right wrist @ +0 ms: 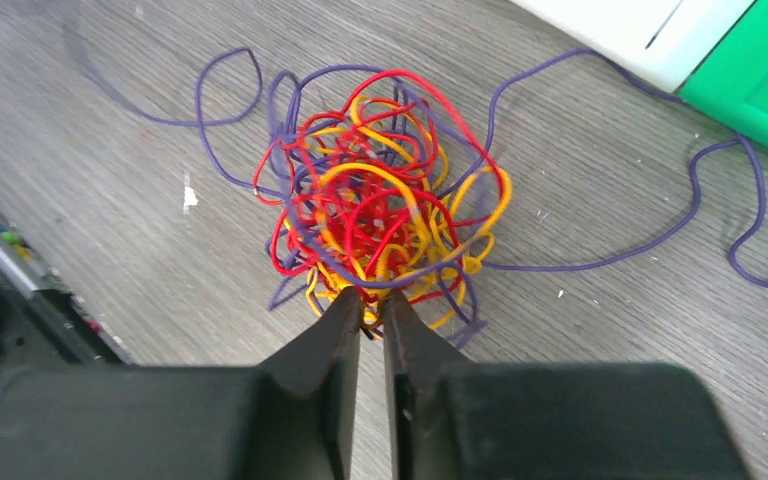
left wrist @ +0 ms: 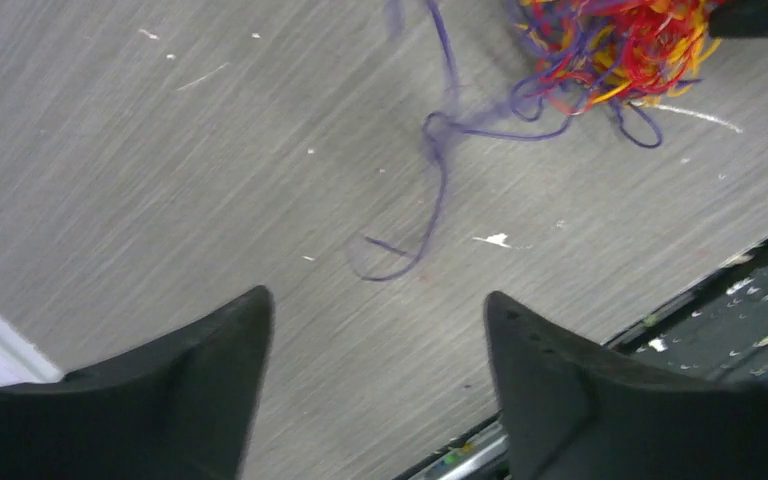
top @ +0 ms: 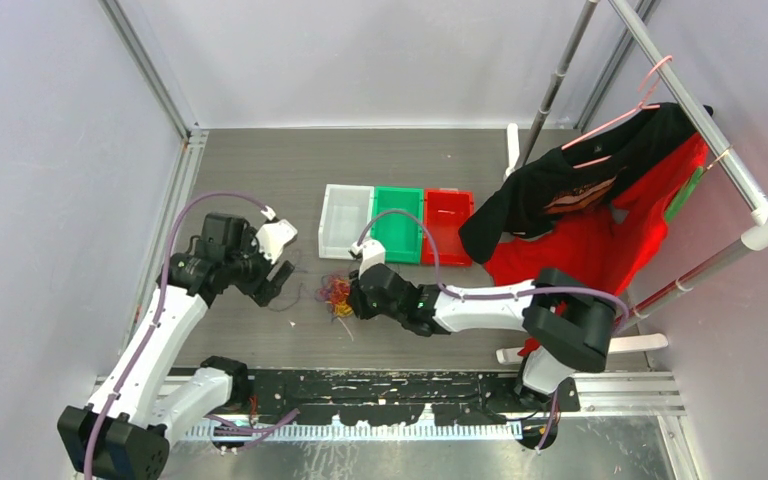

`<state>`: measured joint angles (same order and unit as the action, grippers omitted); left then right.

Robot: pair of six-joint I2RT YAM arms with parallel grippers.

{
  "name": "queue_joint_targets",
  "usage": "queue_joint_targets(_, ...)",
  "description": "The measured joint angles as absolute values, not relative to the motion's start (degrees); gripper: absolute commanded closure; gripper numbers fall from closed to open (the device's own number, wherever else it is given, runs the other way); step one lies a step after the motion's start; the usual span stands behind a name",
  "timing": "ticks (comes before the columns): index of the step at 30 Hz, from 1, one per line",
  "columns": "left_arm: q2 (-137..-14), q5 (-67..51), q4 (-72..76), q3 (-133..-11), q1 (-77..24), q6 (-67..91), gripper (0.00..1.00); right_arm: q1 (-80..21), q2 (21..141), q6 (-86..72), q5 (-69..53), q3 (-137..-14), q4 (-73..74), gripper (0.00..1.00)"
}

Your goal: Untangle the cables

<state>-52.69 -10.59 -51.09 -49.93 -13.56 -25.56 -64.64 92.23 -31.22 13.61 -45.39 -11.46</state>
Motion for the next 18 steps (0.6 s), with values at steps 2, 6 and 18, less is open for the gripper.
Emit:
queue_joint_targets(2,-53.1,-11.8,-51.7,-49.8,-13.3,-25.5,0.0,-64.4,90.2,-30.3,13.0,-44.7,-12.0,0.91)
queue_joint_targets(6,-53.8,-19.2,-54.7,-50.9,-12.8,-24.5,0.0,-63.6,85.8,-29.0,11.2,-44.0,-11.8,0.96)
queue_joint_targets(18,-64.2,-36.8,-56.8,-58.4,-16.3,-29.6,0.24,-62.5,84.6,-28.2,6.6,-43.6,-11.2,0.98)
